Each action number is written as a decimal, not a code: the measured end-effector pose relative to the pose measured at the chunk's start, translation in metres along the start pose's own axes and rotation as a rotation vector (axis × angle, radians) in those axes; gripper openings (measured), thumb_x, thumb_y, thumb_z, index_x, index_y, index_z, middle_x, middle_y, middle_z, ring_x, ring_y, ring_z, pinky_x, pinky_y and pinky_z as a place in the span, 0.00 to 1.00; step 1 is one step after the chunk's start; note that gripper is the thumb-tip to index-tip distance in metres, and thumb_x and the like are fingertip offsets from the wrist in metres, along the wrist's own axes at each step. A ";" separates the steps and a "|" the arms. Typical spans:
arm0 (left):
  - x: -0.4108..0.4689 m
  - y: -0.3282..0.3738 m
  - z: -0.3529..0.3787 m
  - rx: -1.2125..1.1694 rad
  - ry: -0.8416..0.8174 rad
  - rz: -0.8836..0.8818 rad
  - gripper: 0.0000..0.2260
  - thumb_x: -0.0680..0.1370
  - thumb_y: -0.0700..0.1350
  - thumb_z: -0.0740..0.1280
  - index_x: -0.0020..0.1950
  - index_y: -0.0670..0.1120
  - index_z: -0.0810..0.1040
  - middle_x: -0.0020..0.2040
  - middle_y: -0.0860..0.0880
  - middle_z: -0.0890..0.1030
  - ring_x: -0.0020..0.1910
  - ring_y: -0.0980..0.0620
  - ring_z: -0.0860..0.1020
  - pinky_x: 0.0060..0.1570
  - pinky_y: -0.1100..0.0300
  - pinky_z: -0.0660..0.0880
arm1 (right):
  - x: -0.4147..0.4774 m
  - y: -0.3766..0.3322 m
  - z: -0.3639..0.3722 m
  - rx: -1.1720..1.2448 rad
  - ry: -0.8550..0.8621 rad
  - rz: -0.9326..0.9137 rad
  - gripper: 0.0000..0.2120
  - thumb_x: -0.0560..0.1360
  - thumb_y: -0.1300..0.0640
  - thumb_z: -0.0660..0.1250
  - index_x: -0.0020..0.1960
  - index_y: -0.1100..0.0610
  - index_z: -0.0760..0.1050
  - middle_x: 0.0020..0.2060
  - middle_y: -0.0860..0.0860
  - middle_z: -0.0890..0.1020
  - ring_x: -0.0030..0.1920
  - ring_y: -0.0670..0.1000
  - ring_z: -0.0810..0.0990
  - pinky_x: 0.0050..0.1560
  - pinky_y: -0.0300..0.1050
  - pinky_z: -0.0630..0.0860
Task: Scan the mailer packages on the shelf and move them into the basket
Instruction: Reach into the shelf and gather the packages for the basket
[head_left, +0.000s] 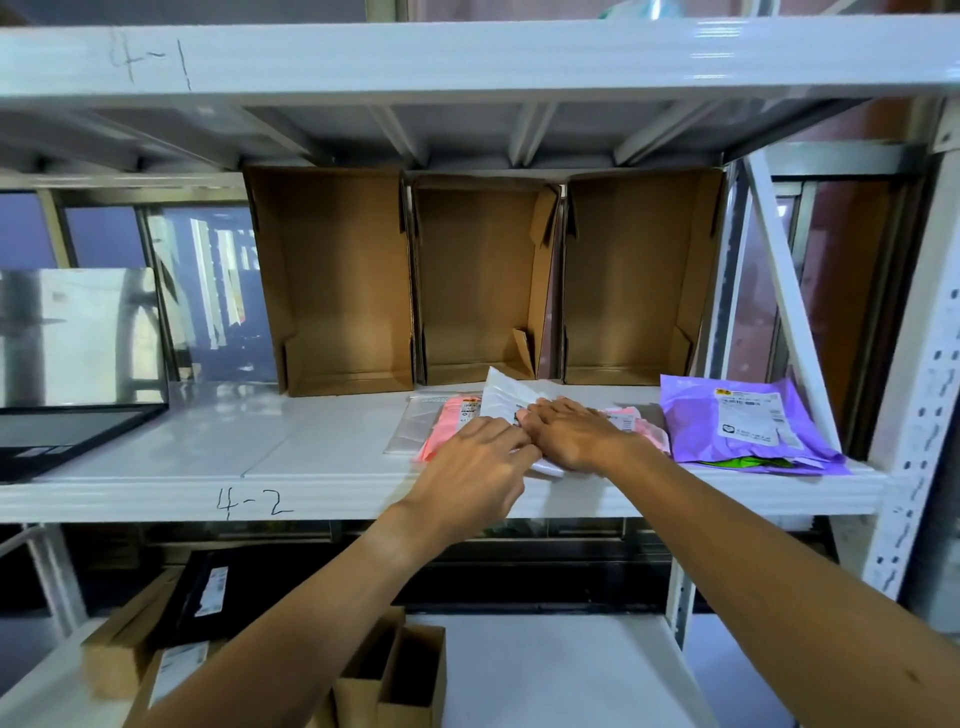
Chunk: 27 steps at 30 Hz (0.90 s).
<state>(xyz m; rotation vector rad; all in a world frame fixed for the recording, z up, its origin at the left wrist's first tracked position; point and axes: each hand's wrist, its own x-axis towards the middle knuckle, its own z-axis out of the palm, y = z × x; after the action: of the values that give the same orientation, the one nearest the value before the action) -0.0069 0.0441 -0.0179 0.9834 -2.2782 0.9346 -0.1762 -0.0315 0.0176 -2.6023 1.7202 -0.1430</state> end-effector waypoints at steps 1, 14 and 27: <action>0.001 -0.002 0.000 0.008 0.013 -0.002 0.12 0.74 0.41 0.70 0.57 0.45 0.82 0.54 0.46 0.83 0.53 0.46 0.79 0.56 0.51 0.77 | -0.002 -0.001 -0.002 0.007 0.015 0.005 0.24 0.84 0.41 0.42 0.76 0.48 0.59 0.78 0.53 0.60 0.77 0.58 0.56 0.76 0.60 0.56; 0.008 -0.032 -0.020 -0.067 0.318 -0.663 0.03 0.72 0.37 0.71 0.43 0.45 0.83 0.67 0.39 0.72 0.63 0.40 0.73 0.56 0.49 0.73 | -0.009 -0.008 -0.011 0.196 0.304 0.011 0.27 0.83 0.39 0.49 0.69 0.54 0.72 0.67 0.55 0.77 0.64 0.58 0.75 0.63 0.56 0.71; 0.021 -0.071 -0.055 -1.032 0.590 -0.964 0.11 0.73 0.27 0.68 0.48 0.42 0.81 0.46 0.45 0.81 0.42 0.53 0.80 0.36 0.65 0.78 | -0.014 -0.021 -0.036 0.836 0.192 0.104 0.29 0.76 0.33 0.62 0.62 0.57 0.73 0.54 0.51 0.80 0.57 0.54 0.78 0.52 0.50 0.70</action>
<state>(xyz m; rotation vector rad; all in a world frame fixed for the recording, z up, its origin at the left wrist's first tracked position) 0.0429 0.0400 0.0597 0.9270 -1.1939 -0.3372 -0.1657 -0.0095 0.0540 -1.9166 1.3938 -0.9082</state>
